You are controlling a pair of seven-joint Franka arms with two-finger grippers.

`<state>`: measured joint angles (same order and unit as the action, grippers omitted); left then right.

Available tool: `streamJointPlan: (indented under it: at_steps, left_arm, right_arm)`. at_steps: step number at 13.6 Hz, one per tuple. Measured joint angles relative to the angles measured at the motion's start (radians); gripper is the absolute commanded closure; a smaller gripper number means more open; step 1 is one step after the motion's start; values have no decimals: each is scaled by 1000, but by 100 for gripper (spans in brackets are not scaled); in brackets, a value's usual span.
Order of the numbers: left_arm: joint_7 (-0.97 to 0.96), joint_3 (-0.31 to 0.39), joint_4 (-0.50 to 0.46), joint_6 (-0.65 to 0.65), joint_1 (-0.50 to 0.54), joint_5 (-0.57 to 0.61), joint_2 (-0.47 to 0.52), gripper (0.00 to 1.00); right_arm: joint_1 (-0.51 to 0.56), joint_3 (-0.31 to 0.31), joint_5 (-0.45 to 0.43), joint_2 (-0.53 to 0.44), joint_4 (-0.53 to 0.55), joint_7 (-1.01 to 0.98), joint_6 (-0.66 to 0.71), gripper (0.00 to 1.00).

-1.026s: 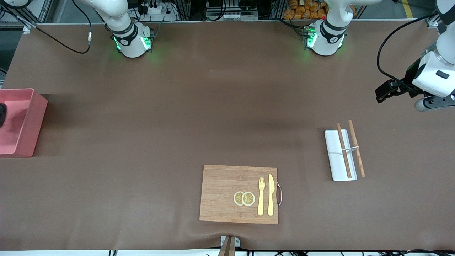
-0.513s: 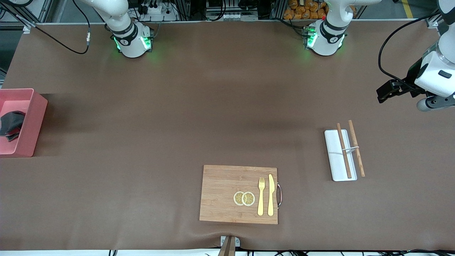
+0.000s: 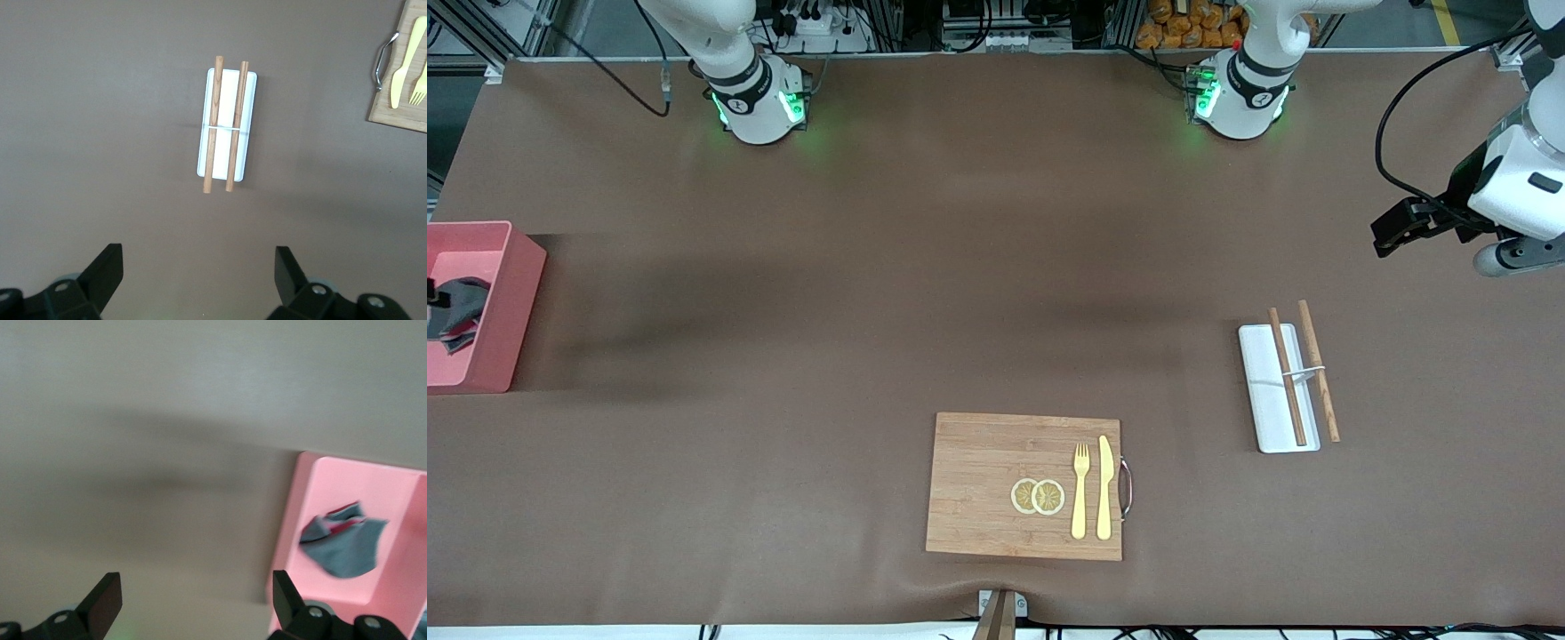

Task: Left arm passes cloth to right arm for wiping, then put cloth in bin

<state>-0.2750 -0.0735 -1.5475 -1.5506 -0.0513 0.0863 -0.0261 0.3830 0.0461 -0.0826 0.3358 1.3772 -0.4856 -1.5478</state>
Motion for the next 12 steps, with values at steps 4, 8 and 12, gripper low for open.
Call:
streamJointPlan:
  at_steps: [4, 8, 12]
  left_arm:
    - [0, 1, 1, 1, 1, 0, 0, 0]
    - [0, 2, 1, 3, 2, 0, 0, 0]
    - [24, 3, 1, 3, 16, 0, 0, 0]
  right_arm:
    - [-184, 4, 48, -182, 91, 251, 87, 0]
    - [-218, -4, 129, -338, 172, 341, 114, 0]
    - [-245, -16, 140, -375, 181, 490, 138, 0]
